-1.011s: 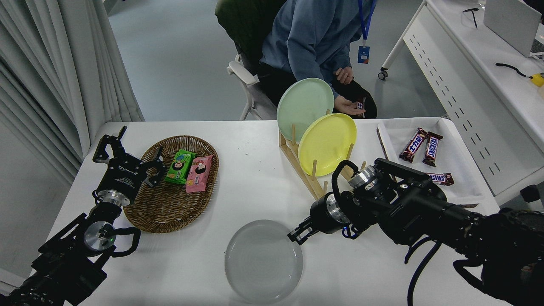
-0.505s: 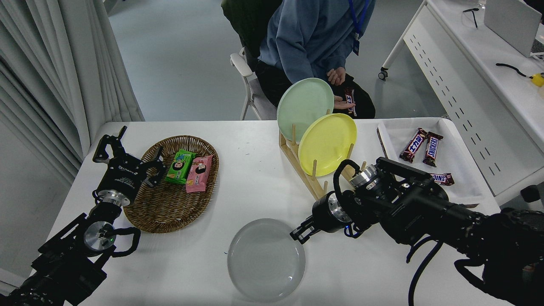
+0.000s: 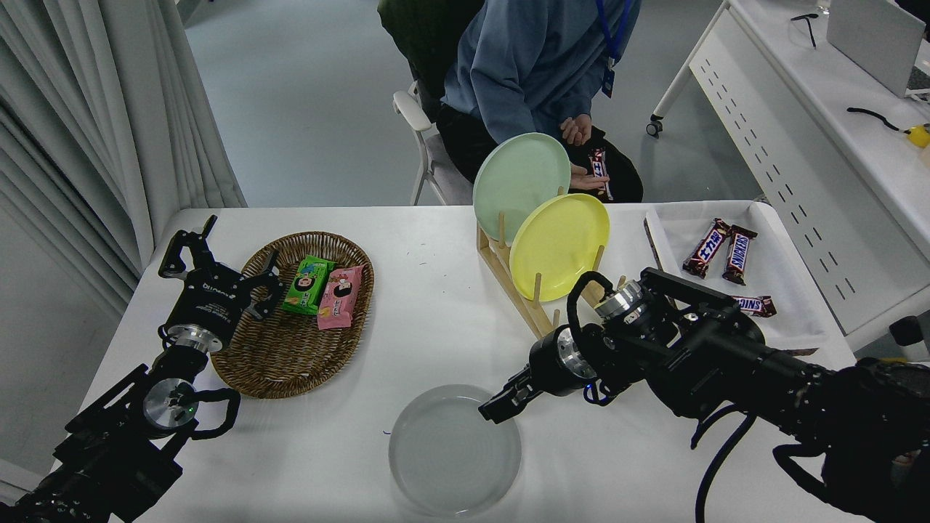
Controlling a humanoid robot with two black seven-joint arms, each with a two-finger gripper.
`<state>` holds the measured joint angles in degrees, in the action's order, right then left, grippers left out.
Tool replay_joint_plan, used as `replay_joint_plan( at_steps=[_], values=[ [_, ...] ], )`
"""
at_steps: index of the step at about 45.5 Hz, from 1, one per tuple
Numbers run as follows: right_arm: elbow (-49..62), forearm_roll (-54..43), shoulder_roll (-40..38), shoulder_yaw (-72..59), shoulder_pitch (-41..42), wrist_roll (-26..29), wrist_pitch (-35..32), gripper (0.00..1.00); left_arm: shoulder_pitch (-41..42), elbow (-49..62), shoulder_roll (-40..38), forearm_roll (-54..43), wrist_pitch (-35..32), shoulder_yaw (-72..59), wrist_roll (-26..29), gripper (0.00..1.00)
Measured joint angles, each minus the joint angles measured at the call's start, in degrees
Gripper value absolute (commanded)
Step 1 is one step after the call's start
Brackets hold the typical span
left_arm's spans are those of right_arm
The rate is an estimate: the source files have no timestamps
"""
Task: Place the plate on the table
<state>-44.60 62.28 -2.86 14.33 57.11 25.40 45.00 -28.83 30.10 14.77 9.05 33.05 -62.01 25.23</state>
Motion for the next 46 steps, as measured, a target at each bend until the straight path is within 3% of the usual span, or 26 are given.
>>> replay_joint_plan(
  at_steps=[16,31,46],
  values=[
    [-8.23,-3.05,-0.63,-0.31,3.84,-0.07,-0.93,1.00,0.00,-0.01,0.00,0.00,0.00,0.00,0.00,1.00],
    [-12.86,-8.19,-5.91,-0.16,7.72,-0.13,-19.83,1.00,0.00,0.01,0.00,-0.01,0.00,-0.03,0.00,1.00],
    [-16.88,-15.12,-11.67,1.44,13.97,-0.27,-31.30,1.00,0.00,0.00,0.00,0.00,0.00,0.01,0.00,1.00]
  ],
)
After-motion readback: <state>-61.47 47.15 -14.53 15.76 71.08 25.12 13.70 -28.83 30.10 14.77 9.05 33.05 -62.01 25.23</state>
